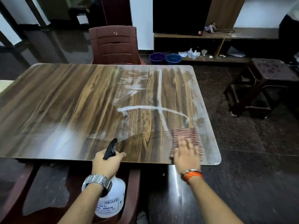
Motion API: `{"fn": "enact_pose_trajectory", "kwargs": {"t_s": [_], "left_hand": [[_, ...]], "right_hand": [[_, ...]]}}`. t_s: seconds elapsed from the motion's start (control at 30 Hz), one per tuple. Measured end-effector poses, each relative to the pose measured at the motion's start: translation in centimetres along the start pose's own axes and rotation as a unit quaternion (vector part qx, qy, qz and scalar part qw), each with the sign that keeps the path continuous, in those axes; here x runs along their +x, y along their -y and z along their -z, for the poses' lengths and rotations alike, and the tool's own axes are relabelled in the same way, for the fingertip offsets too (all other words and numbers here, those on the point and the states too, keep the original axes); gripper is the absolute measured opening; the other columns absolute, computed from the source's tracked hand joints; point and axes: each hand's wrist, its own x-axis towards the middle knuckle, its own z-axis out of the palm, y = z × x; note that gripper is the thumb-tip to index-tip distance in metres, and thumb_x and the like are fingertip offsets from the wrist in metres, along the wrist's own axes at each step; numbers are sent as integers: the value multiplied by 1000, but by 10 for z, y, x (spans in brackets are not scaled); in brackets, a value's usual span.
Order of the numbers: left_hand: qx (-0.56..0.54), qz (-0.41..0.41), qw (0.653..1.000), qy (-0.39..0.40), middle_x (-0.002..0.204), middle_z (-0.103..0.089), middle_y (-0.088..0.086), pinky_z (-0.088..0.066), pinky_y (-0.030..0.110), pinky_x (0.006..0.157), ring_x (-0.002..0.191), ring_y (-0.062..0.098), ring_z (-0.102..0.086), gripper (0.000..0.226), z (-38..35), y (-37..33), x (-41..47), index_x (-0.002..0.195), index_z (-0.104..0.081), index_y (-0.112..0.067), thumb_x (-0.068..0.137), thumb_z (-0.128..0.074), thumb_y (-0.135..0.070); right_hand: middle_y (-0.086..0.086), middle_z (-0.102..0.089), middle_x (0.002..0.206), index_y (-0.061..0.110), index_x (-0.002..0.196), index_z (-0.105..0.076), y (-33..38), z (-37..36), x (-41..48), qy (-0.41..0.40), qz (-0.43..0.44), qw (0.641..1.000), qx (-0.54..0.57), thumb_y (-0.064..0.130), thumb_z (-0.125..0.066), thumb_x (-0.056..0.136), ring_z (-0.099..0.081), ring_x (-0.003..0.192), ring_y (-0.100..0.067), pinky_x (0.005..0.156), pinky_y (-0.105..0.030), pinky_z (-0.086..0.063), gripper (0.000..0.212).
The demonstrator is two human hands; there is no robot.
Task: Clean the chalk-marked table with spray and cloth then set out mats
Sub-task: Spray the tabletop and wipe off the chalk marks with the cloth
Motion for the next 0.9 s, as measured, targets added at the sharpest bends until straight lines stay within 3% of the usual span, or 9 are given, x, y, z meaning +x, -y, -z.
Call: {"fn": "enact_pose_trajectory", "kwargs": {"t_s": [0.1,0.2,0.27,0.37,0.47,0.57,0.7,0.8,0.9], "left_hand": [[-2,5,1000,17,45,-55,3,-47,29,56,46,25,-53,24,-2,-1,9,63,-63,-8,72,-81,-21],[-5,8,1000,4,45,-57,1,-49,31,59,48,25,-55,24,5,0,19,59,-61,-14,72,-80,-23],[-3,12,1000,-10,46,-58,1,-50,29,60,51,26,-58,23,15,0,26,58,-63,-14,71,-79,-26],[8,13,999,-40,47,-59,2,-49,30,60,56,28,-60,22,34,1,37,58,-63,-12,71,-77,-24],[24,11,997,-66,52,-59,7,-41,28,54,57,29,-56,22,53,-3,48,60,-62,-7,74,-74,-20],[29,18,996,-80,49,-56,6,-41,28,52,53,27,-54,22,71,0,64,59,-62,-5,74,-74,-16],[14,46,996,-73,45,-55,2,-46,30,57,51,28,-56,18,80,3,79,59,-62,-8,70,-72,-18],[0,43,996,-73,45,-51,-1,-43,28,55,50,26,-53,21,81,1,81,56,-58,-13,70,-73,-16],[-12,46,996,-76,44,-50,-1,-41,27,54,51,27,-53,25,78,2,82,55,-56,-14,73,-73,-15]], "right_hand": [[9,-16,159,29,152,-16,-26,19,10,31,-123,992,-9,38,-24,95,-14,146,-19,117,-47,-8,58],[9,-13,159,28,152,-16,24,8,13,39,-114,993,-12,39,-25,96,-11,146,-23,116,-49,-7,57],[6,-32,154,24,147,-36,78,-11,10,40,-38,998,3,40,-25,90,-29,141,-26,112,-50,-20,60],[5,-49,143,25,136,-53,170,-35,-7,113,174,978,-1,39,-33,84,-45,132,-26,105,-50,-34,57],[2,-45,146,20,139,-48,240,-51,-27,214,406,886,-56,39,-26,89,-22,144,-26,115,-51,-10,58],[4,-29,155,21,146,-36,260,-59,-18,220,457,859,-64,39,-31,98,-5,147,-19,117,-49,2,51],[10,-22,157,31,150,-25,227,-46,38,159,381,911,-24,44,-16,95,-14,146,-17,116,-46,0,57],[12,-15,159,33,152,-15,167,-32,103,99,198,974,-38,42,-21,97,-11,146,-15,117,-44,-1,56],[12,-7,160,32,152,-10,129,-17,132,98,1,995,-12,39,-25,99,-4,147,-17,118,-46,0,55]]}}
